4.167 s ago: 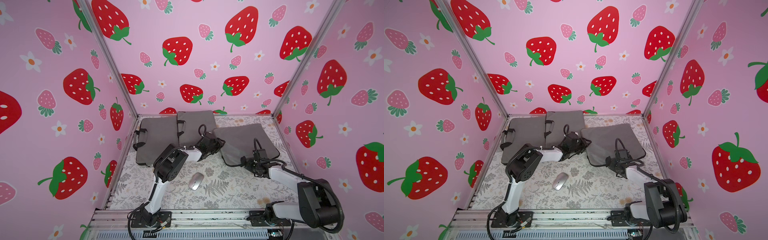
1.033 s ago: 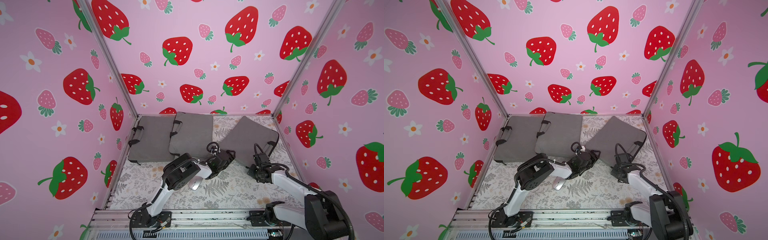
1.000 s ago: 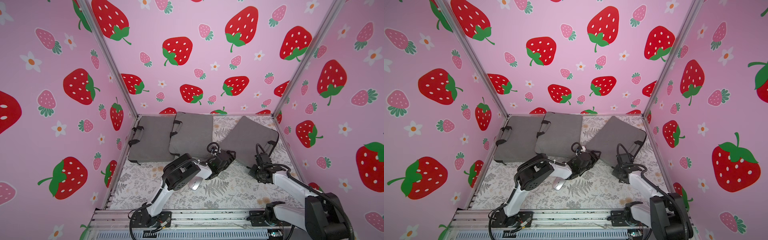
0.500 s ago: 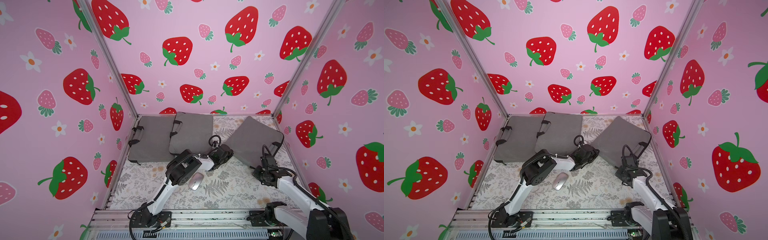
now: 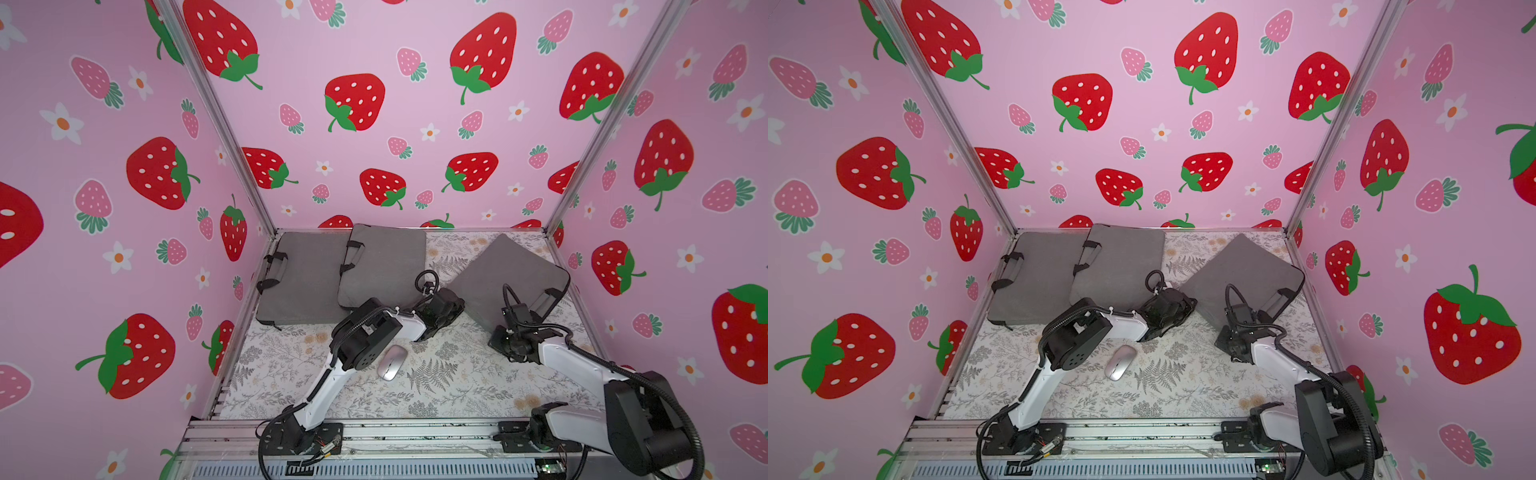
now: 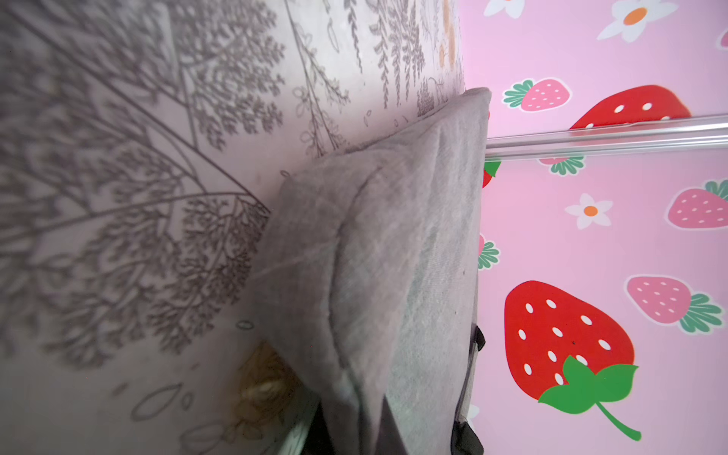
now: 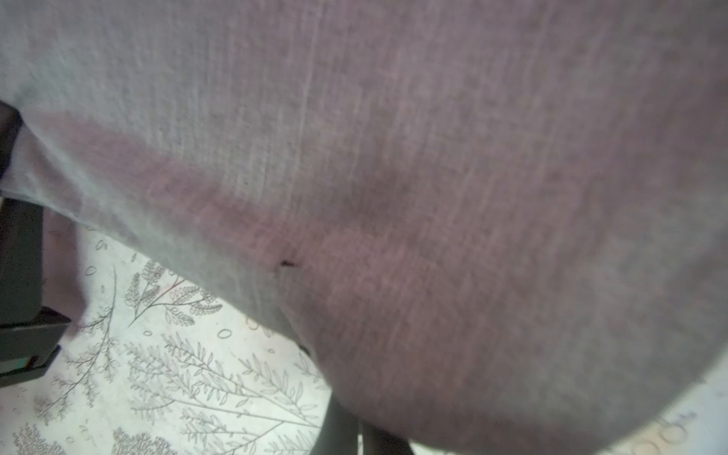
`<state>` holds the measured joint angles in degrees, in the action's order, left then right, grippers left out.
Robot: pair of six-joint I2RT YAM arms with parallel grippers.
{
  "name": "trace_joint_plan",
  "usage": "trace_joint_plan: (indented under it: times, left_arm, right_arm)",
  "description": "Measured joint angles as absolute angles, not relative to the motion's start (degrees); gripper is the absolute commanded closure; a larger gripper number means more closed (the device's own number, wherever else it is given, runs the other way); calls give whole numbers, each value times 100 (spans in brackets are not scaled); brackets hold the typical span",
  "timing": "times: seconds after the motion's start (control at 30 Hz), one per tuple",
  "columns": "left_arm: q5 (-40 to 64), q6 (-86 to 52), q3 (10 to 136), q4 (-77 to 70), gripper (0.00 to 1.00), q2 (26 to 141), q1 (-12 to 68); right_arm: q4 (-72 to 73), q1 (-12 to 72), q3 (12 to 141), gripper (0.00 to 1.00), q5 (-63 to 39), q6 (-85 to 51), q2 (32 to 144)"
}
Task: Put the mouse into the laptop bag
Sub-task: Unzip the zipper on the zippered laptop bag, then pick up the mouse from the center of the board.
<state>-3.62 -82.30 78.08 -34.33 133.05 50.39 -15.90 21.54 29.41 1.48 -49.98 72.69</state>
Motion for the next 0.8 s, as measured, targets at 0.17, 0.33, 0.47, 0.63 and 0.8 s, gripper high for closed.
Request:
trace_joint_plan:
  times: [0.17, 0.33, 0.47, 0.63, 0.8]
  left_arm:
    - [-574, -8226, 7505, -3441, 100, 13085, 5019]
    - [-707, -8206, 7334, -3400, 100, 12945, 5013]
    - [-808, -8130, 7225, -3354, 100, 12846, 4995]
    - [-902, -8077, 6978, -3242, 100, 12617, 4978]
    - [-847, -7992, 6871, -3048, 63, 12425, 5009]
  right_arm:
    - [-1605, 2399, 3057, 100, 167, -4958, 7397]
    - [-1647, 2685, 3057, 100, 207, -4945, 7323]
    - [-1656, 2956, 3074, 100, 235, -4895, 7352]
    - [-1653, 3221, 3092, 90, 224, -4692, 7384]
    - [-1413, 3301, 3020, 65, -3, -4484, 7087]
